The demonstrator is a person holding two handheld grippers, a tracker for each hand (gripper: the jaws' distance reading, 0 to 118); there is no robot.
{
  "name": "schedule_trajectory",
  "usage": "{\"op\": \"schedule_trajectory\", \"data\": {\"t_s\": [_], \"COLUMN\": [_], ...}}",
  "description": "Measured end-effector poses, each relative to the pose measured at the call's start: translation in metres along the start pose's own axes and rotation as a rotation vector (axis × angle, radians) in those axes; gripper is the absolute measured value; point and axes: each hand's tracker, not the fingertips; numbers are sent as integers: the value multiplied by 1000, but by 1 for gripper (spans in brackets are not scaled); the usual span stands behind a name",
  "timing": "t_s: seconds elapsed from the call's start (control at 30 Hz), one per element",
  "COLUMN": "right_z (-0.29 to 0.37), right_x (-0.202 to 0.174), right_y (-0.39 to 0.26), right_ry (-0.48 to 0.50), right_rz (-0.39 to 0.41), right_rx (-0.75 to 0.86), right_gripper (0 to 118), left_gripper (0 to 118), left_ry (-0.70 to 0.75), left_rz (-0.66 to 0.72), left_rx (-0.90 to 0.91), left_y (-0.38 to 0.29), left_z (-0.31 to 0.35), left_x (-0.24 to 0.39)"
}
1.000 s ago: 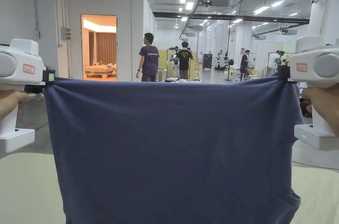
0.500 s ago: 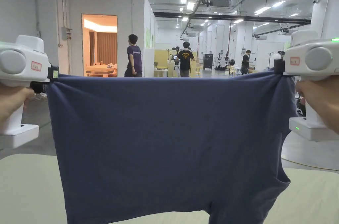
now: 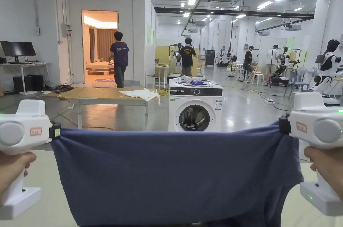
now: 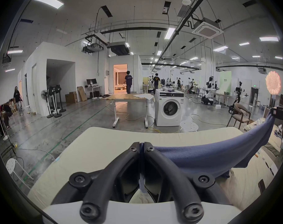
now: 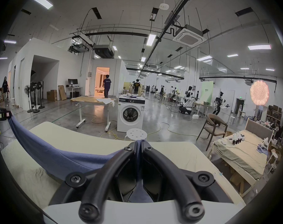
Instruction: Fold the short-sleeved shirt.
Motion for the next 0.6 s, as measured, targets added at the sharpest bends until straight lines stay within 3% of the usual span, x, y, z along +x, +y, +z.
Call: {"op": "schedule_trajectory", "data": {"t_s": [0.13,0.3,0.6], "right_z": [40,76,174], "right_x": [-2,5,8], "right_y": [-43,-95,-153], "right_ry": [17,44,56], "right_rz": [29,1,1], "right_rx": [-5,-55,-77], "right_gripper": [3,3,3], "left_gripper": [0,0,0], "left_ry": [-17,-38,-53], "left_rz": [31,70,25], "left_rx": [20,9,12], "left_y": [-32,-71,-132], "left_z": [33,73,163], "left_x": [-4,-10,-17]}}
